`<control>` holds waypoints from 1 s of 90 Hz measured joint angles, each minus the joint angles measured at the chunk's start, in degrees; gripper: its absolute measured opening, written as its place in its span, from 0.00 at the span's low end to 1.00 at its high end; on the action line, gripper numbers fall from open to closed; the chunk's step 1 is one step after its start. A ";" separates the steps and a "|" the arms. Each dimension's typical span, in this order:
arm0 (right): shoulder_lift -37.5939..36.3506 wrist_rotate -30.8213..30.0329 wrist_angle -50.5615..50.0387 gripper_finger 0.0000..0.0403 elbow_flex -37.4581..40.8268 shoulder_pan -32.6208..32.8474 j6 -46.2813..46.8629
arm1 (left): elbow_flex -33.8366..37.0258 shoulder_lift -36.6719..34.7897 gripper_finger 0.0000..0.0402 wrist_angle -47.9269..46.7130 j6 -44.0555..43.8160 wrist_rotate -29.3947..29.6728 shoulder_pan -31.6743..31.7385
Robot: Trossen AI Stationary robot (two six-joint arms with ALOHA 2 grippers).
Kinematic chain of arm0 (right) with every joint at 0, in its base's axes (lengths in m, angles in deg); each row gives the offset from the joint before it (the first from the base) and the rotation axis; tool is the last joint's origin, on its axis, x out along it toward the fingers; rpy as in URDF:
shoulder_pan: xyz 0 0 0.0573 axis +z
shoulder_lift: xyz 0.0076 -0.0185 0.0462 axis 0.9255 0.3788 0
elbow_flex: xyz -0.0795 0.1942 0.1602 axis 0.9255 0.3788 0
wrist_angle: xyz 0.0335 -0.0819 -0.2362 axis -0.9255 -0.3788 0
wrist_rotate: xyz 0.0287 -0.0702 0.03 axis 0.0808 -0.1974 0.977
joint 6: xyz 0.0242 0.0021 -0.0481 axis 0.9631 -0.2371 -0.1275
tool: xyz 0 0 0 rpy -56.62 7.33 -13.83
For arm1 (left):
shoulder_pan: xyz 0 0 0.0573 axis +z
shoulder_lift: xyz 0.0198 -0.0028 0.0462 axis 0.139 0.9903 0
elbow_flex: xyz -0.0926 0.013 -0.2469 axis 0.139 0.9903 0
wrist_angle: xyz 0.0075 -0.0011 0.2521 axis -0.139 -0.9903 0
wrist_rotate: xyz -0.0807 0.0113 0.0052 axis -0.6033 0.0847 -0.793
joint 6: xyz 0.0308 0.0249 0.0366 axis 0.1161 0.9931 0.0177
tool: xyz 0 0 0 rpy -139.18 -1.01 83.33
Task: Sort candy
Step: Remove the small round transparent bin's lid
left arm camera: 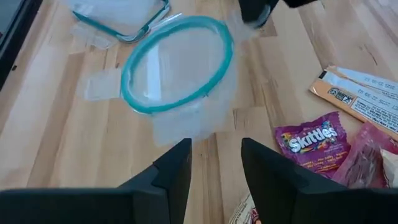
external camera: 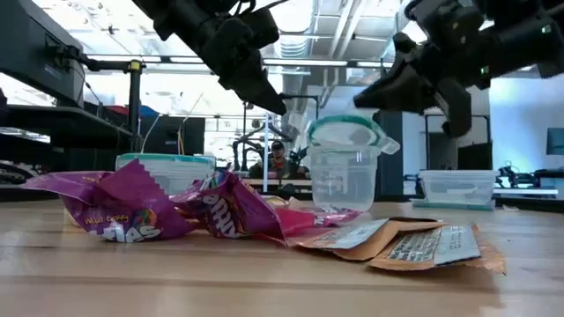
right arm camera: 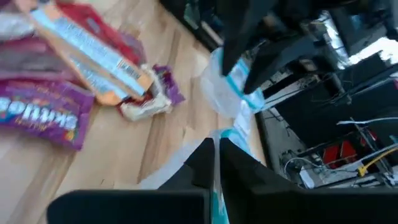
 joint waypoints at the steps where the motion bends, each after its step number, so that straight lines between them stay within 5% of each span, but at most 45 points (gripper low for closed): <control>1: -0.22 -0.37 0.00 0.00 -0.17 -0.05 0.00 | 0.00 0.00 0.32 0.00 0.01 0.01 0.00; 14: -2.99 -3.22 -0.05 0.00 -3.01 -2.54 1.97 | -0.02 0.00 0.32 0.02 0.22 0.02 0.00; 33: -5.18 -3.38 -7.62 0.00 -7.05 -15.11 18.67 | -0.04 0.00 0.32 0.02 0.13 0.04 0.00; 63: -1.28 20.81 -19.81 0.00 -8.17 -37.56 44.47 | -0.07 0.02 0.32 -0.09 0.61 0.09 0.00; 90: -0.89 33.75 -11.25 0.00 -8.19 -38.62 47.44 | -0.07 0.02 0.32 0.03 1.49 0.15 0.00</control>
